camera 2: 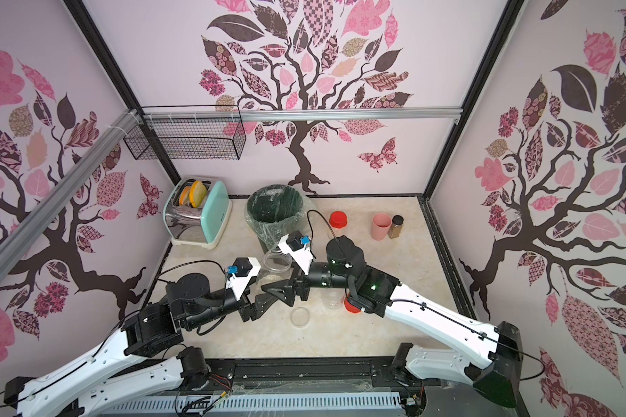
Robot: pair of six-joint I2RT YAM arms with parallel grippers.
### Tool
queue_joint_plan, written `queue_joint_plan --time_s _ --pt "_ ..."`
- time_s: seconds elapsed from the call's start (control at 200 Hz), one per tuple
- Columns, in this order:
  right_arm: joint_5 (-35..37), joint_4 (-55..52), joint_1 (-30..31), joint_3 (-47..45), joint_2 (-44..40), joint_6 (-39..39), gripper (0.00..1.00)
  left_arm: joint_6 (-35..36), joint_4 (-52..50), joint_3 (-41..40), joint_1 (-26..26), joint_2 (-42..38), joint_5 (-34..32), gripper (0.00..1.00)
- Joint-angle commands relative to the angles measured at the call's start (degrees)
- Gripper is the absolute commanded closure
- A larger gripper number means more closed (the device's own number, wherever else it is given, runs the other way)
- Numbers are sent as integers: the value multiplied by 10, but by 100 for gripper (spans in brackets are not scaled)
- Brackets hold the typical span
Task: Empty expired oatmeal from jars
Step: Pour the expired oatmeal into the trash bin.
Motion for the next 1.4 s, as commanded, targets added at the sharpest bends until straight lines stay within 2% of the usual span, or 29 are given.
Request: queue_joint_plan --time_s 0.0,0.1,0.28,0.335,0.37,0.39,0.4,0.515,0.64,0.735,0.81,0.925,1.135,1.225,1.395 --pt "-1 16 -3 26 -2 18 17 12 22 10 2 -7 10 64" --pt "14 10 -4 31 1 32 28 20 26 6 2 -10 11 59" --pt "34 -14 -7 53 12 61 44 50 29 -5 1 -17 8 37" --pt "40 -22 -9 64 18 77 45 58 40 -14 1 -22 -3 27" --pt "41 -28 -12 73 23 86 45 63 55 -23 1 -25 -14 14" --pt "41 -33 -14 81 26 91 44 67 63 -27 1 -26 -21 4" --pt "41 -35 -16 83 28 95 44 69 67 -29 2 -26 -24 2" --pt "16 -28 -51 106 41 162 45 100 128 -56 1 -37 -79 2" --pt "-11 -5 -81 120 51 221 44 142 283 -128 1 -65 -134 2" --pt "-37 3 -94 134 60 253 44 187 397 -161 1 -56 -169 2" --pt "-57 23 -107 132 66 286 43 231 452 -164 1 -34 -173 2" --pt "-76 41 -124 130 72 329 43 261 533 -177 2 -18 -175 2" --pt "-105 70 -138 138 79 375 42 308 592 -190 2 -12 -164 4" --pt "-114 84 -138 141 86 390 42 318 574 -180 2 -12 -153 7" --pt "-132 111 -137 145 94 414 42 315 567 -178 1 -4 -146 6"
